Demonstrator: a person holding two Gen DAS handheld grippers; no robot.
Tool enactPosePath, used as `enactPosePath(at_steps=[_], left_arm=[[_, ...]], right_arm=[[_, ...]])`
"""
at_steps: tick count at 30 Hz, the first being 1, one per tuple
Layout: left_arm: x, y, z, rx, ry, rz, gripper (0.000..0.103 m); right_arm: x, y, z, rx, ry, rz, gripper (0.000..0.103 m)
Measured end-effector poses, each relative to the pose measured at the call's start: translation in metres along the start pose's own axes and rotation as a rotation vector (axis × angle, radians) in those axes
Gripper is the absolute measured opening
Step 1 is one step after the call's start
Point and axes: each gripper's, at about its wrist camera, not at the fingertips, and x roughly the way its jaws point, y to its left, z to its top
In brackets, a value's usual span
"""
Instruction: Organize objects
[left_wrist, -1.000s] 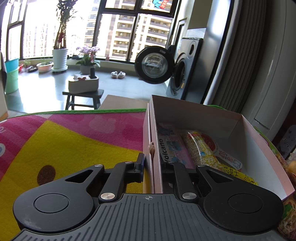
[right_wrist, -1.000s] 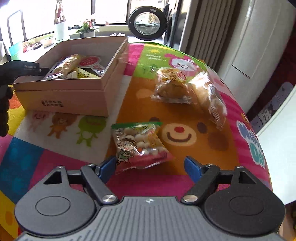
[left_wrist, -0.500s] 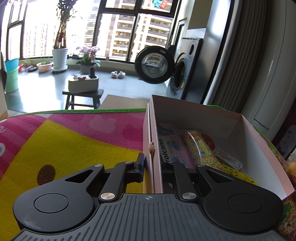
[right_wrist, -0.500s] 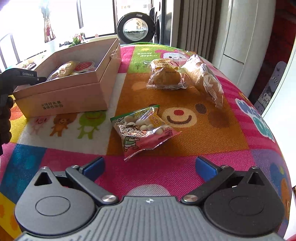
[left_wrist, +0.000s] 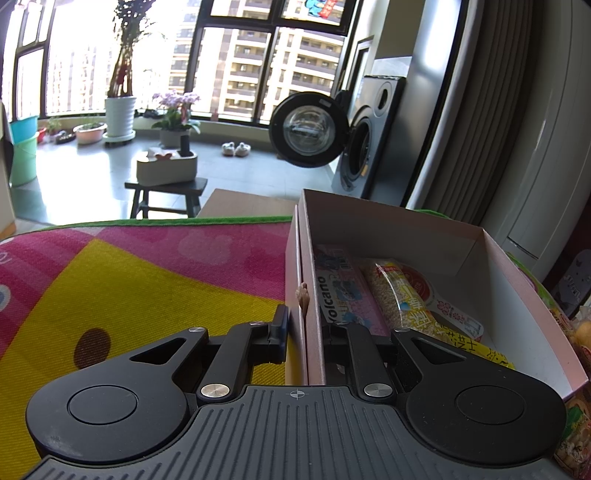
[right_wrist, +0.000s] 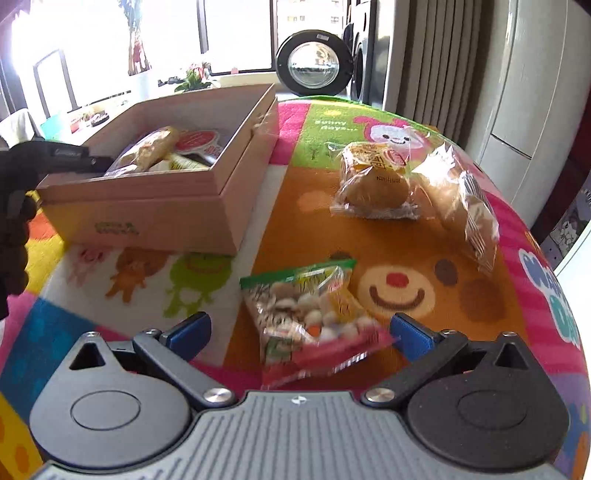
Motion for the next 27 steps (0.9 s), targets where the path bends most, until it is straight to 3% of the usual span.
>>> enactPosePath(at_steps=[3,7,12,16,22,27], left_arm=[[0.0,0.0,0.0,0.0,0.0,0.001,0.015],[0.0,0.0,0.0,0.0,0.0,0.0,0.015],[0.0,0.0,0.0,0.0,0.0,0.001,0.015],[0.0,0.0,0.0,0.0,0.0,0.001,0.015],[0.001,0.0,0.0,-0.001,0.001,0.0,0.015],[0.001,0.0,0.0,0.0,0.001,0.0,0.015]], right_arm=[[-0.001,0.006,0.001,-0.034,-0.001,0.009,0.094],[-0.01,0.012,0.003,-0.056,0.016,0.028,0.069],[-0.032,0.024,-0.003,-0.092,0.051,0.005,0.068],[-0.071,0.032,0.006,-0.113,0.009,0.023,0.068],[-0.14,0.05,0.059,-0.124,-0.178,0.073,0.068],[-0.125,0.069,0.111,-0.126,-0.197,0.084,0.068]])
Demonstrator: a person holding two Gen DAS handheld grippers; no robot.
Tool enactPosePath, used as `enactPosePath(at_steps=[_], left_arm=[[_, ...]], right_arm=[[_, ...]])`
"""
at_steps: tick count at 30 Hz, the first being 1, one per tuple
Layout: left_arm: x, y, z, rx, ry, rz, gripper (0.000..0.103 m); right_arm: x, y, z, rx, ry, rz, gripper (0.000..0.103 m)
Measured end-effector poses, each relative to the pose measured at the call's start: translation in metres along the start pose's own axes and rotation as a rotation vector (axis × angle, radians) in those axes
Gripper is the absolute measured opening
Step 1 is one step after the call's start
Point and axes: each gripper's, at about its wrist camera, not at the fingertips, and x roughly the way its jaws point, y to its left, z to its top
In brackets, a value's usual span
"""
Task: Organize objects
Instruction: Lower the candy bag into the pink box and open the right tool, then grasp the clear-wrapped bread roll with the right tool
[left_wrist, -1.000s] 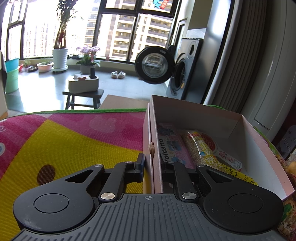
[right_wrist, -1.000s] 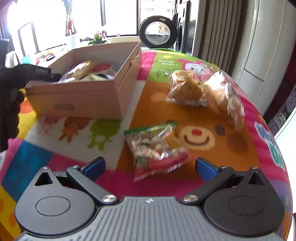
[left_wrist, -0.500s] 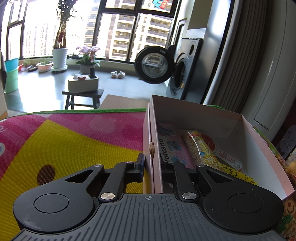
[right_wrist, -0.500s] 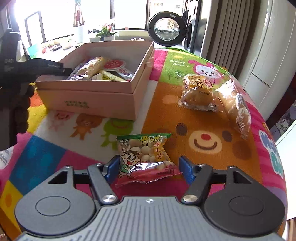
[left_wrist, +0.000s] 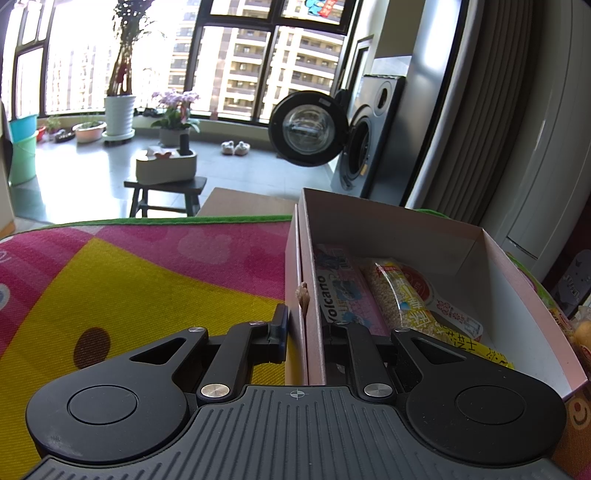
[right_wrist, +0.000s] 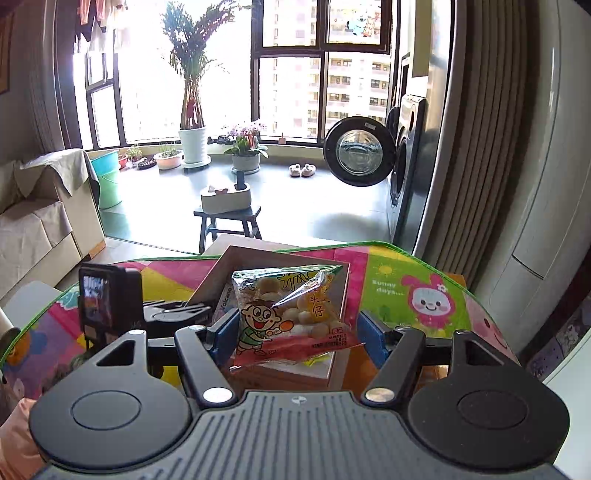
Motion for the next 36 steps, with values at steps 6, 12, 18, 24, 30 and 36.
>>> enactPosePath(at_steps=[6,12,18,24,30,36], left_arm=[[0.001,-0.002,-0.002,0.006,0.001,0.004,0.015],[0.0,-0.001,-0.001,0.0,0.013,0.003,0.015],[-0.008,0.001,0.001,-0.005,-0.01,0.002,0.014],[-0.026,-0.011,0.001,0.053,-0.117,0.035,0.01],[-0.025,-0.022,-0.004,0.126,-0.121,0.066,0.01],[-0.023,-0.025,-0.009,0.15,-0.114,0.086,0.01]], right_arm=[[0.106,0.002,0.022,0.053,0.132,-0.035,0.068],[0.184,-0.002,0.021,0.09,0.213,-0.136,0.068],[0.165,-0.012,0.012,0.104,0.163,-0.127,0.069],[0.101,-0.032,-0.014,0.058,0.027,-0.127,0.079],[0.067,-0.074,-0.066,0.092,-0.033,-0.141,0.085],[0.066,-0.112,-0.112,0.154,-0.006,-0.223,0.085]])
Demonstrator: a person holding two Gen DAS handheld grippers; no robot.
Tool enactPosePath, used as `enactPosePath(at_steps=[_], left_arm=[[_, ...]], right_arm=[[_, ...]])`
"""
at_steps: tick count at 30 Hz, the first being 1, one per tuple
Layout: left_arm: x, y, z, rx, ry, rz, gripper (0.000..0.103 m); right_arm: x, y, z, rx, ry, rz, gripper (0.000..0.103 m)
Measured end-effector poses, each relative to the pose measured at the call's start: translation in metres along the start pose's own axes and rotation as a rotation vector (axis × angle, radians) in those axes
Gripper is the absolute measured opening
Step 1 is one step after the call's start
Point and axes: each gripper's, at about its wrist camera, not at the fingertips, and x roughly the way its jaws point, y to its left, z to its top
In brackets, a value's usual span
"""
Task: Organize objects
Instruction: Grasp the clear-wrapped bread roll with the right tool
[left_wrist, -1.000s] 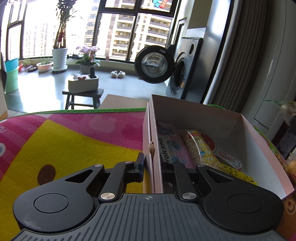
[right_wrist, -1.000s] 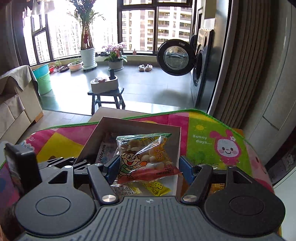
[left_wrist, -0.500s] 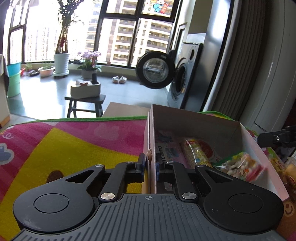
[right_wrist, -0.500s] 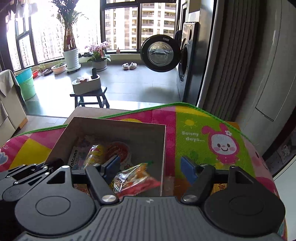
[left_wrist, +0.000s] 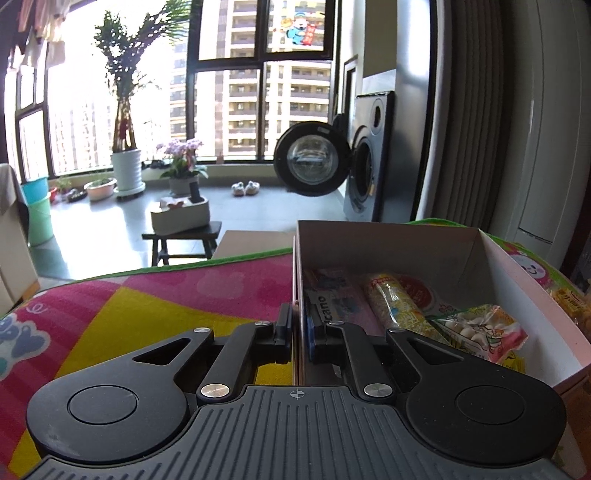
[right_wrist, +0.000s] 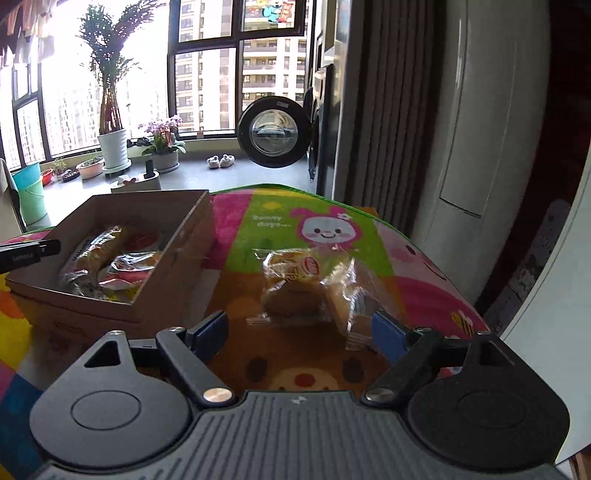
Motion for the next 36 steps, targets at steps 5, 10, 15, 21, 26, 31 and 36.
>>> enactPosePath(at_steps=[5,10,15,21,26,31,36], left_arm=[[-0.003,0.005,-0.002,-0.019,-0.007,-0.013,0.01],[-0.004,0.007,-0.003,-0.026,-0.009,-0.017,0.01],[-0.008,0.008,-0.004,-0.026,-0.013,-0.016,0.009],[-0.008,0.007,-0.002,-0.015,-0.016,-0.009,0.01],[-0.01,0.011,-0.001,-0.038,-0.013,-0.024,0.01],[-0.011,0.012,0.0,-0.046,-0.015,-0.029,0.01],[-0.011,0.012,0.0,-0.047,-0.015,-0.029,0.01]], right_arm=[[0.011,-0.017,-0.025,0.04,0.011,-0.054,0.086],[0.016,-0.014,-0.035,0.05,0.035,-0.048,0.086],[0.017,-0.013,-0.036,0.059,0.039,-0.072,0.089],[-0.004,-0.009,-0.02,-0.039,-0.047,-0.11,0.089],[-0.001,-0.029,0.01,0.007,-0.044,-0.081,0.089],[0.022,-0.07,0.037,0.257,-0.001,-0.005,0.088],[0.043,-0.099,0.046,0.367,0.004,-0.06,0.077]])
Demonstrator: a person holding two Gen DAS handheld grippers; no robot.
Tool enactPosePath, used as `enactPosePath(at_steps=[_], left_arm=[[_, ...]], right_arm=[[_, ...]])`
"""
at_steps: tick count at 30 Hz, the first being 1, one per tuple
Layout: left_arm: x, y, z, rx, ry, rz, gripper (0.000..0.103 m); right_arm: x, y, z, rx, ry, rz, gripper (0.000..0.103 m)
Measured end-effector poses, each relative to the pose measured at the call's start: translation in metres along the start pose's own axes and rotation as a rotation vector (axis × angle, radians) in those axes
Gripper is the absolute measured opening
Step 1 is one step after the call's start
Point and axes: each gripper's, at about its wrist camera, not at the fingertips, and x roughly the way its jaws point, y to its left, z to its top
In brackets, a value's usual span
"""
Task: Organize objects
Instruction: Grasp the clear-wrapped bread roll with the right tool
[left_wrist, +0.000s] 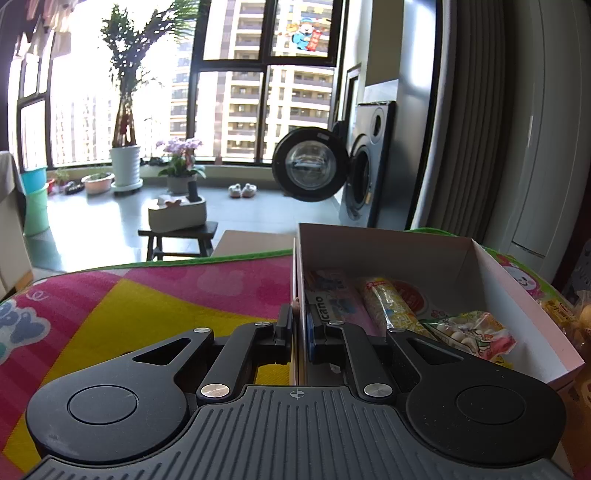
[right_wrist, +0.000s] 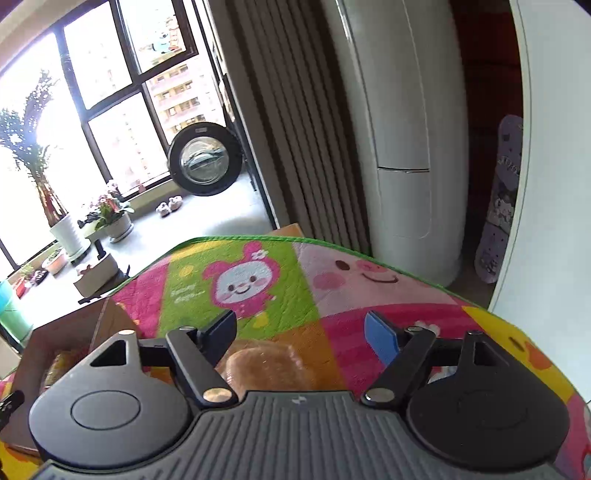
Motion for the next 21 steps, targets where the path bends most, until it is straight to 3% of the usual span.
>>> enactPosePath(at_steps=[3,5,7,12,15,16,18,19,21], left_arm=[[0.0,0.0,0.0,-0.001,0.0,0.0,0.01],[0.0,0.0,0.0,0.001,0.0,0.001,0.01],[0.0,0.0,0.0,0.003,-0.001,0.002,0.01],[0.001,0.0,0.0,0.0,0.003,0.0,0.01],[0.001,0.001,-0.001,0.001,0.006,0.0,0.01],[0.001,0.001,0.0,0.0,0.006,-0.001,0.01],[0.001,0.001,0.0,-0.003,0.007,-0.003,0.01],[0.001,0.001,0.0,-0.005,0.008,-0.004,0.01],[0.002,0.001,0.0,-0.007,0.009,-0.006,0.01]], right_arm=[[0.014,-0.008,-0.002,-0.001,0.061,0.04,0.077],[0.024,-0.015,-0.007,0.04,0.139,0.167,0.079],[0.031,-0.015,-0.011,0.057,0.176,0.238,0.083],[0.041,-0.004,-0.02,0.059,0.215,0.266,0.085],[0.029,0.014,-0.027,-0.041,0.206,0.247,0.085],[0.024,0.021,-0.03,-0.094,0.204,0.232,0.083],[0.012,0.036,-0.039,-0.208,0.213,0.191,0.067],[0.007,0.04,-0.043,-0.232,0.226,0.186,0.059],[-0.004,0.041,-0.05,-0.217,0.271,0.215,0.054]])
